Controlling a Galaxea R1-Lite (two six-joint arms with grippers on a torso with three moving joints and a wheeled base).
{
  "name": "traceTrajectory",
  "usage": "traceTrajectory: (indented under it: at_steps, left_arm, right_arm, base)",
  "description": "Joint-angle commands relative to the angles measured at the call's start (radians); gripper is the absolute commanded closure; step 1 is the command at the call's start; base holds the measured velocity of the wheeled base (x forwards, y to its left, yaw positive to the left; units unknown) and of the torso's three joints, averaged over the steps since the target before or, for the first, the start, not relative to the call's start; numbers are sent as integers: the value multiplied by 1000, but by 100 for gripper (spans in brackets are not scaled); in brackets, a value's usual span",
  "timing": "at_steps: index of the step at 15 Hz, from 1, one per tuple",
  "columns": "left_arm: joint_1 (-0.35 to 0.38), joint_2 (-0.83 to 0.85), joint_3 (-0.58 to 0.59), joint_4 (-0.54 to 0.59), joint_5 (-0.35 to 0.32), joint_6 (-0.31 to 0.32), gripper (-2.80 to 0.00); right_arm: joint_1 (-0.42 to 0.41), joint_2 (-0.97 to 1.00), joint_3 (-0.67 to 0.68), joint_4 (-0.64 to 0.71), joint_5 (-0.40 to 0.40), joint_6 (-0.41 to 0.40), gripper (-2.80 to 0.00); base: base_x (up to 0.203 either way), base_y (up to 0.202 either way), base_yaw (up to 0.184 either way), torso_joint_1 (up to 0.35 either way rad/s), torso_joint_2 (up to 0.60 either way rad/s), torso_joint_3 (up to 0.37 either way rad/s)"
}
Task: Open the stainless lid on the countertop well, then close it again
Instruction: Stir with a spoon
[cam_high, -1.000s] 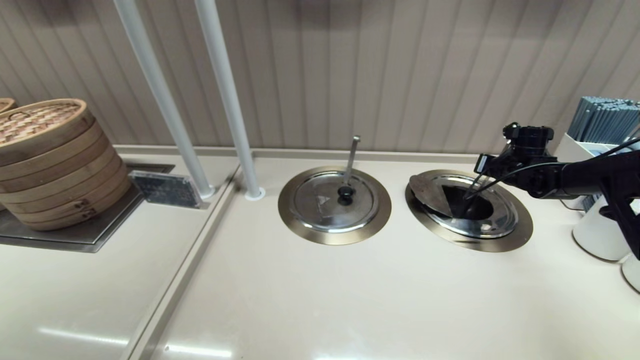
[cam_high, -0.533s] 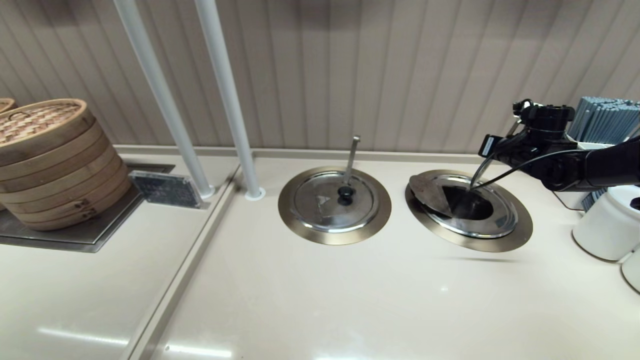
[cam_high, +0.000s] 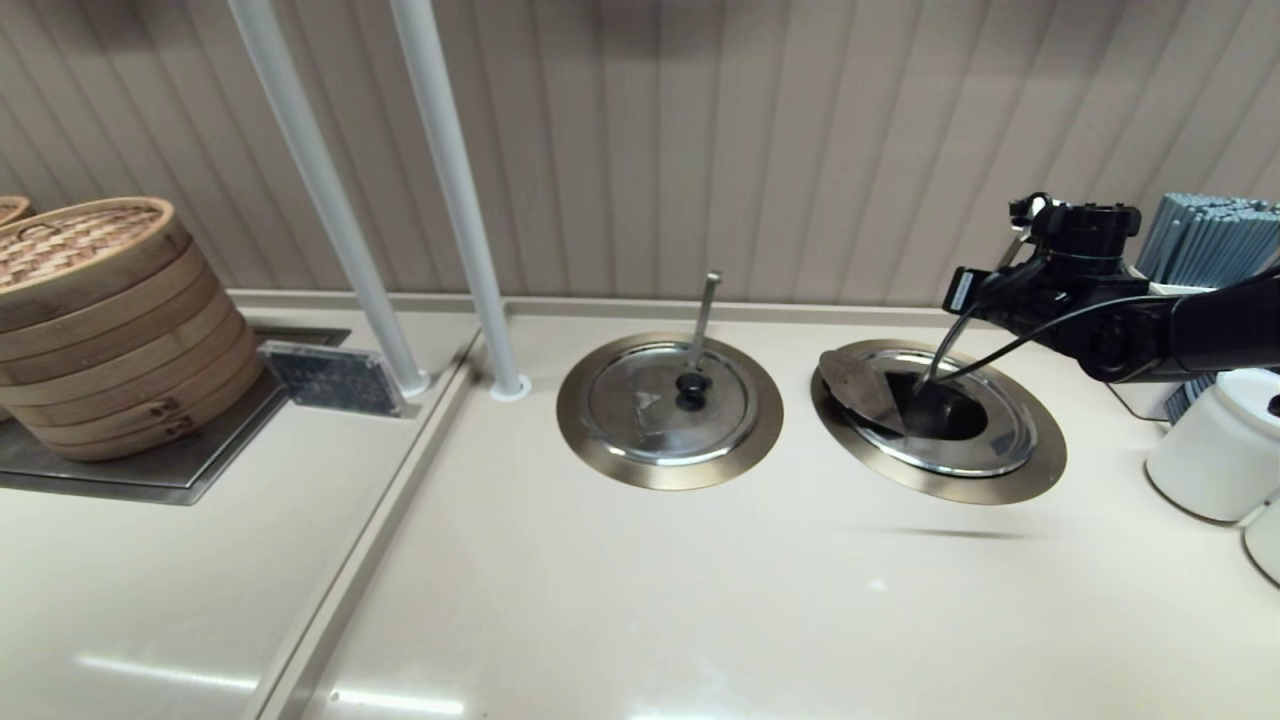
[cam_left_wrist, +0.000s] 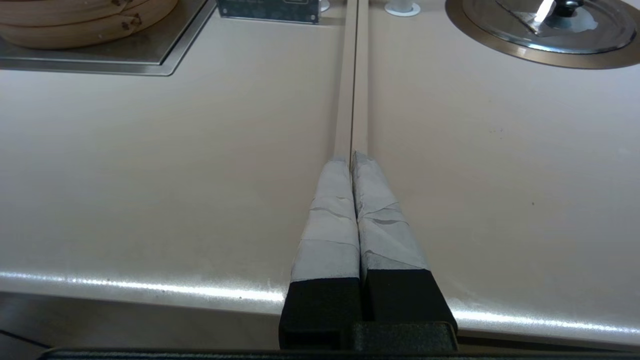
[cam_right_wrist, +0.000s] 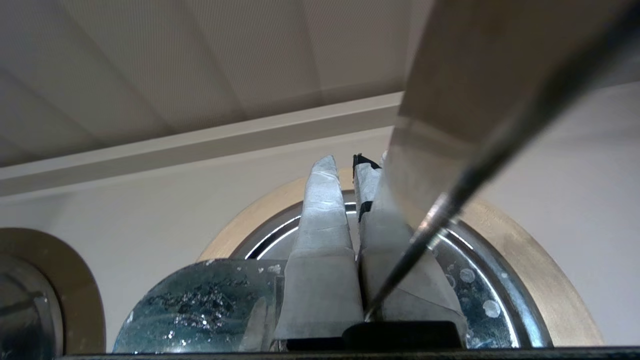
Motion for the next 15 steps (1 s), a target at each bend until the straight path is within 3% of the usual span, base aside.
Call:
traceTrajectory:
  at_steps: [1,8,15]
  left_arm:
    - [0,0,0,0,0,1,0]
    - [0,0,-1,-1,0,-1,0]
    - [0,0,-1,0,0,1,0]
  right_arm:
    - [1,-44,56,-3,29,-1,0]
    - [-83,11,34,-31,28,-138,0]
    - [-29,89,-77,-59,-12,-128,0]
  base:
    - [0,0,0,0,0,0]
    - [0,0,0,0,0,0]
    - [0,0,0,0,0,0]
